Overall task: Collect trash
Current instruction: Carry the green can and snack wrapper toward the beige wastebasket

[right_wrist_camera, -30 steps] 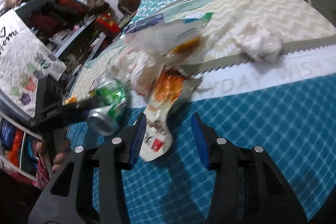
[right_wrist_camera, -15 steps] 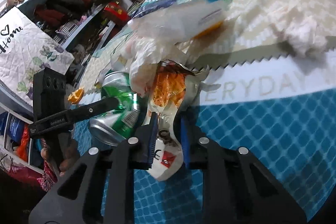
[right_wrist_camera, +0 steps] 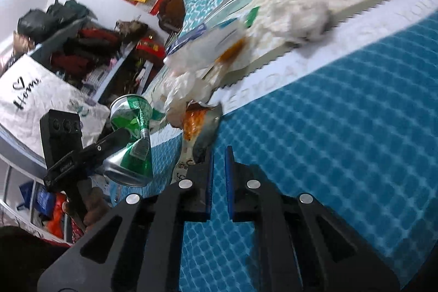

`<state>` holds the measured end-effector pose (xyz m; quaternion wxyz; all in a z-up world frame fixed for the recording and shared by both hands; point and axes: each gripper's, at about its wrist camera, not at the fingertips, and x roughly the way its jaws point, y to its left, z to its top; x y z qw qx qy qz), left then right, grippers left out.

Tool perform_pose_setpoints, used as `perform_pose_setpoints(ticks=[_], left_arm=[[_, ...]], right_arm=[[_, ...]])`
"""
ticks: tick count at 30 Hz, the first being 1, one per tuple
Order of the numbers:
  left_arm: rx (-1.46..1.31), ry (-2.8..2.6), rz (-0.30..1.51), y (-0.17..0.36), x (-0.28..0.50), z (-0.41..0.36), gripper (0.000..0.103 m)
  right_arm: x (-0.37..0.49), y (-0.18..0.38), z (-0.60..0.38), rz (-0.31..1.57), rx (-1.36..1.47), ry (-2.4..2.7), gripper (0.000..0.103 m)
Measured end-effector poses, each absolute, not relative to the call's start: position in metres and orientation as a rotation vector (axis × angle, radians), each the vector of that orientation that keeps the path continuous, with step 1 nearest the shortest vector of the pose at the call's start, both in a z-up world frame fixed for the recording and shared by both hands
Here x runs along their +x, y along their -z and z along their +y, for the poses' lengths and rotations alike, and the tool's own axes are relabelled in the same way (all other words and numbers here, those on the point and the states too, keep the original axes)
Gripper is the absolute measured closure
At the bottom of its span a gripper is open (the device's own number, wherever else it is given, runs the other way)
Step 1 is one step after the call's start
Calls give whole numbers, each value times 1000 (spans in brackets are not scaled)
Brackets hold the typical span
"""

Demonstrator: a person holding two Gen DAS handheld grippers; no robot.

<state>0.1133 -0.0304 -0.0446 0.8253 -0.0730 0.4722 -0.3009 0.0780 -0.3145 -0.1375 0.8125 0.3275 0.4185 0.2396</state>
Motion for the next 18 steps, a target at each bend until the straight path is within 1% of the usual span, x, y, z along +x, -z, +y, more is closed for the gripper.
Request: perform_pose_setpoints(ticks=[2,3,4,5,6,7,8,10,11,13,15,16,17,18], left_arm=[[-147,631,1016,46,116,-32,56],[-145,617,1022,47,117,-31,56],[-144,602,1029,49,118,-29,56],[-144,587,1037,51,119,-26,56],[-141,576,1043,53,119,-24,56],[-137,562,1051,56,119,-22,56],[-134,551,1058,58,118,-20,56],[-132,530,1078,64,116,-12,56],[-131,521,1084,66,115,-9,57],[-135,508,1091,69,114,-1,57],[-139,495,1094,72,115,6,57],[-136,491,1095,73,116,8,57],[-133,488,1097,75,117,9,57],[-131,487,1102,78,119,9,60]], right_arm=[[78,140,-322,898,733,-523,89],[79,140,-324,911,734,-525,85],[82,139,-323,927,730,-533,77],[83,138,-323,932,725,-539,49],[85,133,-321,905,712,-566,29],[86,124,-315,884,664,-579,22],[88,119,-307,880,622,-580,23],[96,114,-291,901,522,-604,37],[100,114,-287,916,513,-610,40],[111,120,-279,960,510,-620,49],[121,127,-269,1005,508,-626,52],[126,130,-261,1019,501,-636,57],[129,129,-255,1020,495,-640,59],[128,132,-247,1027,491,-655,66]])
